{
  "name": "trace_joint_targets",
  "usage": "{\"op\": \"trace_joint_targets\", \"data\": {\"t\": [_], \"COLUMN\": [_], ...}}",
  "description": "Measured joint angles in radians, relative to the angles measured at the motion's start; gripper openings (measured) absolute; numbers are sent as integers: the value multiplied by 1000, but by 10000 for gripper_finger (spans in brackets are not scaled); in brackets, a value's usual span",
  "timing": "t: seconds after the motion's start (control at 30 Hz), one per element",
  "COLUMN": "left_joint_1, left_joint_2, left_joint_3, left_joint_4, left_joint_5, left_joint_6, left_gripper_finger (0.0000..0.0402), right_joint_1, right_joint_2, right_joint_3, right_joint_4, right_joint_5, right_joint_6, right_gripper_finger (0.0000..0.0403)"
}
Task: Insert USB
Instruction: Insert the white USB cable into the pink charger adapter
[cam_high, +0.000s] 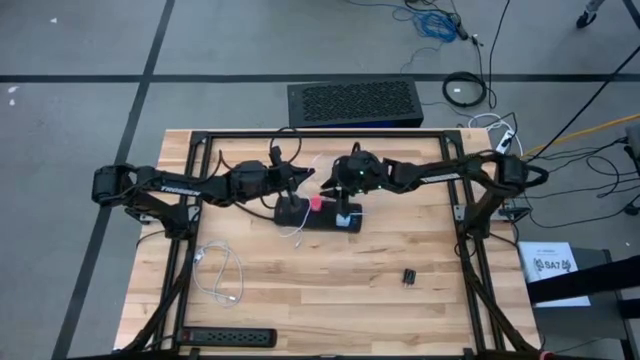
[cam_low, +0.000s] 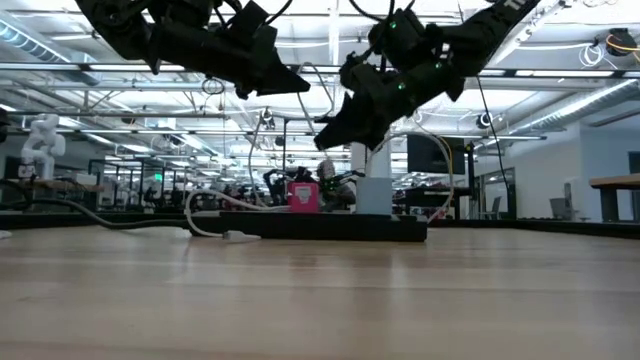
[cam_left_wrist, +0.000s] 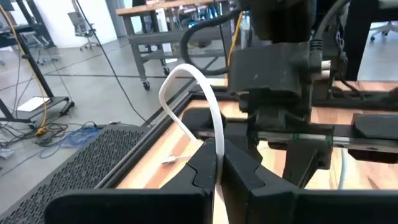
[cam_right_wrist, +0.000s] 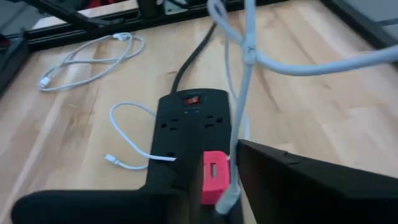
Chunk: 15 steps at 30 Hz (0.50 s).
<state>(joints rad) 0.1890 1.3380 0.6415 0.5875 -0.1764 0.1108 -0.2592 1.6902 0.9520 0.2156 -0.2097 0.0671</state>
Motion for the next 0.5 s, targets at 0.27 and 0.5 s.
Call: {"op": "trace_joint_targets", "data": {"t": [0.27,0.5], "left_joint_1": [0,0], "left_joint_2": [0,1], "left_joint_3": [0,0], "left_joint_4": [81,122], "left_joint_5": [-109,-230], "left_joint_6": [-78,-165], "left_gripper_finger": [15,8], "right_joint_1": [80,263], "right_joint_2": [-126,-112], "right_joint_3": [1,3], "right_joint_4": [-122,-106], "right_joint_5": [313,953], "right_joint_6": [17,116], "right_gripper_finger": [111,104]}}
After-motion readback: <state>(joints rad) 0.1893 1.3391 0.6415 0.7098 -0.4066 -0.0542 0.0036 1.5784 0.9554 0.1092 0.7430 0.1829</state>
